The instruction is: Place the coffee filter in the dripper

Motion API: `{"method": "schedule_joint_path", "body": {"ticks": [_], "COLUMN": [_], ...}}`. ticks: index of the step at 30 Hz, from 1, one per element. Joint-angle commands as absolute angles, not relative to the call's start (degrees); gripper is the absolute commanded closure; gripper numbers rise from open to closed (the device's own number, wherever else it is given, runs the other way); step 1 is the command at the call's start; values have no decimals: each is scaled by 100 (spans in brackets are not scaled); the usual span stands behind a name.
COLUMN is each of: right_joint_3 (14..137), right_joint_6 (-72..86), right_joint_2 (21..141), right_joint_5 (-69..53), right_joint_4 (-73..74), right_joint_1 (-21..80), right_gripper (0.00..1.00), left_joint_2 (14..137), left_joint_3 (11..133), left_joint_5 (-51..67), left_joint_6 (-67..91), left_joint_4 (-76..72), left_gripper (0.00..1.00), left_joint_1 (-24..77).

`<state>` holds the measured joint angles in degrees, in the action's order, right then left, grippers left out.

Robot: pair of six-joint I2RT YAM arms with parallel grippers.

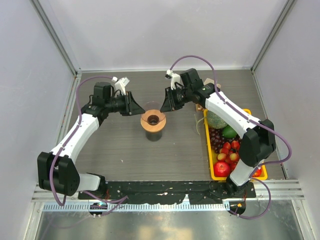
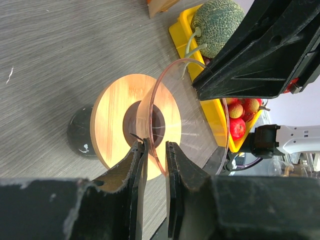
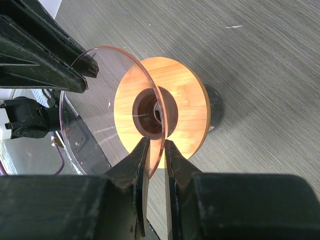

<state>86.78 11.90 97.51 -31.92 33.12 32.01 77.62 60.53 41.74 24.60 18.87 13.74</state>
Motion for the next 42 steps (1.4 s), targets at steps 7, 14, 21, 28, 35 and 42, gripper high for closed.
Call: {"method": "schedule_joint_path", "body": {"ticks": [7,14,21,28,35,42], "right_joint_3": [8244,8077,8217,8490,8815,9017], "right_joint_6": [686,633,589,466,413,422], "right_joint_2": [10213,10248,10134,9941,9914,9940], "right_joint_5": [-3023,-3006,-3085,-2997,-3111,-3103], "right_joint_4": [3182,3129,3217,3454,3682,3797], "right_joint_1": [3533,3542,3542,3551,3542,3533], "right_gripper": [95,95,94,81,71,58], "left_joint_2": [8350,8341,8280,8113,8007,7998], "left_joint_3": [5669,5634,5713,5827,5968,6126], "left_joint_5": [3700,3656,3753,3858,3929,3964], "left_joint_6": [1916,1898,1898,1942,1942,1942], "left_joint_4": [2320,2320,2329,2364,2443,2531], "left_gripper": [100,100,89,77,66,58], "left_joint_1": [1538,1564,1582,1582,1582,1582]}}
